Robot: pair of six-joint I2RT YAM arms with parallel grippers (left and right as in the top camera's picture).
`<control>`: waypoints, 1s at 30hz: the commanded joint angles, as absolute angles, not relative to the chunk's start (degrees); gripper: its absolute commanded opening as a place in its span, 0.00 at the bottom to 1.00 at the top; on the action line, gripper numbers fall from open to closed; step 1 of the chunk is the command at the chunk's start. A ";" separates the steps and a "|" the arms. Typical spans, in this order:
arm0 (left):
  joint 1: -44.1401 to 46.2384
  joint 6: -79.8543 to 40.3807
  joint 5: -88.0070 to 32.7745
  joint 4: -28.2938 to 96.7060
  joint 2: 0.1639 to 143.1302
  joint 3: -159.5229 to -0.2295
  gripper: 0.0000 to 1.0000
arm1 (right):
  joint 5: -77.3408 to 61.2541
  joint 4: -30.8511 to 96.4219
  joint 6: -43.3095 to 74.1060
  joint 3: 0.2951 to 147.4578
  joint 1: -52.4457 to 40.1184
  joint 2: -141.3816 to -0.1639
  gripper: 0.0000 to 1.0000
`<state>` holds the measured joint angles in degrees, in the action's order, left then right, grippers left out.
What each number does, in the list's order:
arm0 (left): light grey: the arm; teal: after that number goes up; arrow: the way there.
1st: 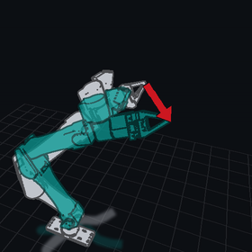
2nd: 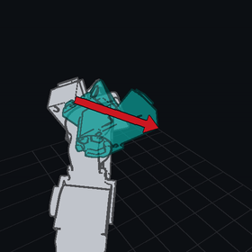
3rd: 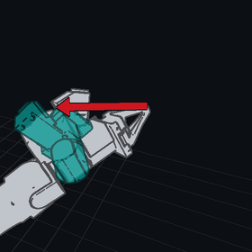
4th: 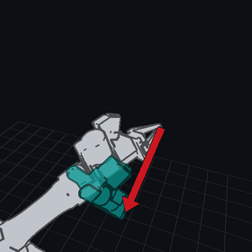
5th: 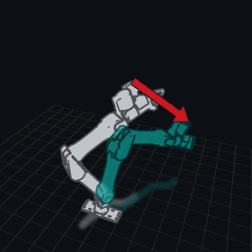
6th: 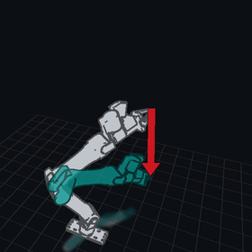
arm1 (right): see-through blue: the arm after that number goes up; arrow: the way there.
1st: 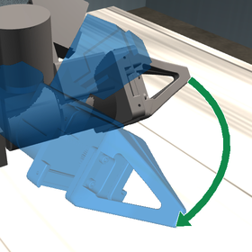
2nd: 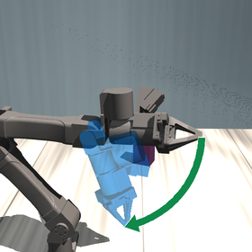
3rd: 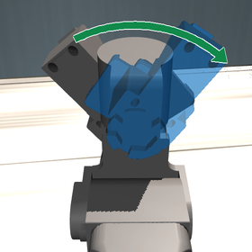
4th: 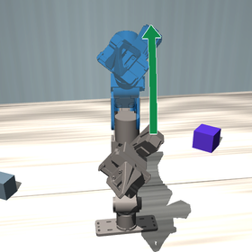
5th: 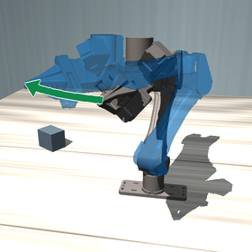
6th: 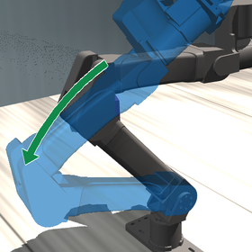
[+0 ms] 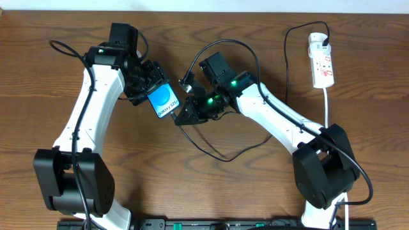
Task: Plug charger to phone and switch on socket
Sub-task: 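Press the plug further up to seat it in the port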
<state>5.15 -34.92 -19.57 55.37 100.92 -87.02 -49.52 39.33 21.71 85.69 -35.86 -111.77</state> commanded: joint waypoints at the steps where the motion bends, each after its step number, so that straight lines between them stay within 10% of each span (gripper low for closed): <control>1: 5.10 -35.16 -20.21 55.46 99.94 -87.99 0.07 | -51.37 39.33 21.15 85.73 -35.99 -112.12 0.01; 30: 5.10 -35.18 -19.86 55.46 99.94 -87.99 0.07 | -50.52 39.83 19.20 85.73 -36.38 -110.19 0.01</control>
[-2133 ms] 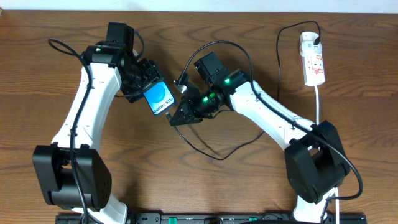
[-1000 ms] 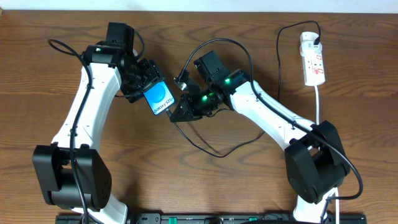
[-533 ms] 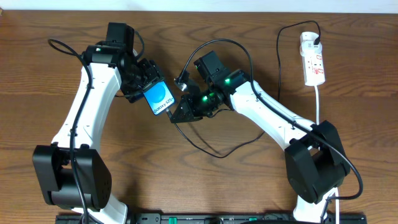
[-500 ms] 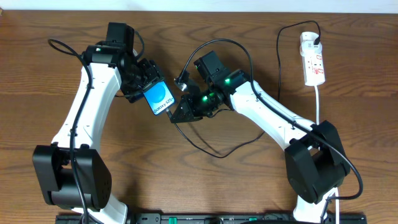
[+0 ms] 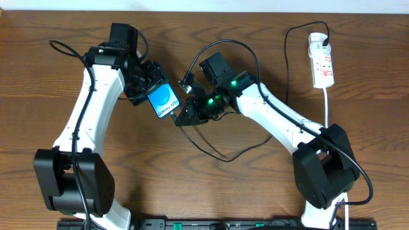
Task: Plug charger to phone and switch on socket
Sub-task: 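Press the plug further up to seat it in the port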
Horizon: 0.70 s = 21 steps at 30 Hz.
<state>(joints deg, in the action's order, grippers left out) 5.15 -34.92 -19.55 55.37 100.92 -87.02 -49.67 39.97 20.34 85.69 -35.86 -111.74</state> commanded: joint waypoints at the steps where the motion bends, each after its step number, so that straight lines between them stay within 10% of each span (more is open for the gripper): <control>1: 5.10 -35.16 -19.81 55.46 99.94 -87.99 0.07 | -50.52 39.81 19.14 85.76 -36.38 -110.19 0.01; 21: 5.13 -35.18 -19.81 55.46 99.94 -87.99 0.07 | -50.94 39.75 17.47 85.97 -36.49 -108.86 0.01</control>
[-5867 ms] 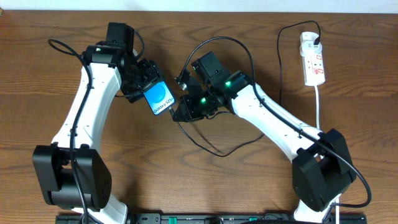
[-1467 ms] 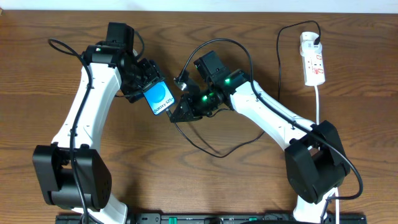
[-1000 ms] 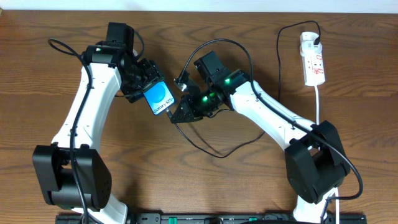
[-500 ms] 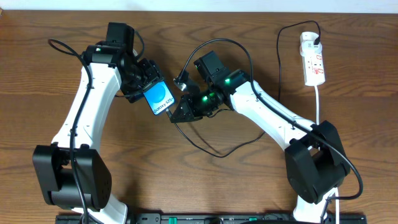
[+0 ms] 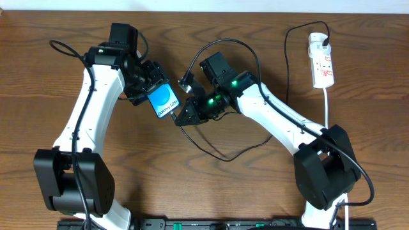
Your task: Plug charger to phone and switch on socket
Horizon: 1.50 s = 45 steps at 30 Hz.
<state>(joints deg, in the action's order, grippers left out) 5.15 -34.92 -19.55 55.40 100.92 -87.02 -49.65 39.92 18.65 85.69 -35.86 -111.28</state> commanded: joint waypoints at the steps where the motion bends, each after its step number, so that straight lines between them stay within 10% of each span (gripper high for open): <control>1: 5.10 -35.18 -19.81 55.46 99.94 -87.99 0.07 | -50.94 39.75 17.47 85.97 -36.49 -108.86 0.01; 45: 5.10 -35.18 -19.81 55.44 99.94 -87.99 0.07 | -48.14 40.18 17.19 85.97 -36.49 -108.86 0.01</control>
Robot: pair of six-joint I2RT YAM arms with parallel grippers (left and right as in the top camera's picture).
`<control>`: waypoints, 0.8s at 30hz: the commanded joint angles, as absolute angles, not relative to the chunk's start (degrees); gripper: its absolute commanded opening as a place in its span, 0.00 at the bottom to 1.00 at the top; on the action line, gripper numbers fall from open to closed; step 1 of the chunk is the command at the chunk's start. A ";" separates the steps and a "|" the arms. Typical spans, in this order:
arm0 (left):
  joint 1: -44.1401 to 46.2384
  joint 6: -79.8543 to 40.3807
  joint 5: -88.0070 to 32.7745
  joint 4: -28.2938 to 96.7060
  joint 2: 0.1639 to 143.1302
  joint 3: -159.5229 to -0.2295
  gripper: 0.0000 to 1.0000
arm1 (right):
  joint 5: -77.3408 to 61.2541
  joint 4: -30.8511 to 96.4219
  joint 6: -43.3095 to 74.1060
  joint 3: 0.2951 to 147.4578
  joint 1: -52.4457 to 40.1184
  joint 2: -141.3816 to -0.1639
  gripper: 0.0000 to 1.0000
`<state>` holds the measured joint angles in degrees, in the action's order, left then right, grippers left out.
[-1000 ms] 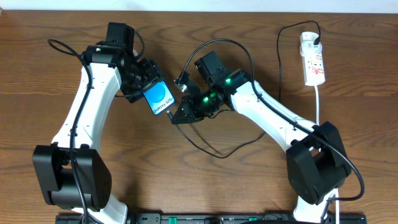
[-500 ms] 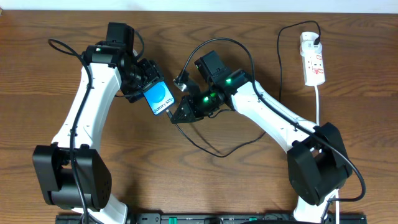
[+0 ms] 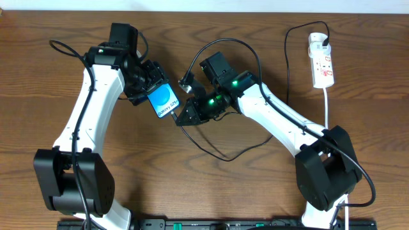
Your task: Plug charger to phone and switch on socket
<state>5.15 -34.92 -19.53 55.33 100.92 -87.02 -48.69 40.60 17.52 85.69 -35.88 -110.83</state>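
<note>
Near the table's middle, the phone (image 3: 163,101), its blue screen facing up, is tilted in my left gripper (image 3: 148,91), which is shut on its upper end. My right gripper (image 3: 183,116) sits right at the phone's lower right end, shut on the charger plug, which is hidden among the dark fingers. The black charger cable (image 3: 220,157) loops from that gripper across the table and back up to the white socket strip (image 3: 321,61) at the far right. The strip's switches are too small to read.
A second loop of black cable (image 3: 231,43) arcs over the right arm's wrist. The white lead (image 3: 327,105) of the socket strip runs down toward the right arm's base. Bare wooden table (image 3: 204,191) lies in front of both arms.
At the oldest moment my left gripper held the phone and my right gripper held the plug just off the phone's lower end. A second later the right gripper stood slightly closer to the phone. Both have kept those places until now.
</note>
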 commanded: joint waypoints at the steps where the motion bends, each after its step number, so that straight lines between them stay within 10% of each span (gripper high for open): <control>1: 5.13 -35.18 -19.81 55.46 99.94 -87.99 0.07 | -48.14 40.03 17.34 85.97 -36.51 -108.86 0.01; 24: 5.13 -35.18 -19.81 55.48 99.94 -87.99 0.07 | -48.18 39.20 18.22 85.97 -37.17 -108.86 0.01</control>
<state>5.10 -34.92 -19.20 55.31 100.92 -87.02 -47.94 39.33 17.65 85.69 -37.10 -110.83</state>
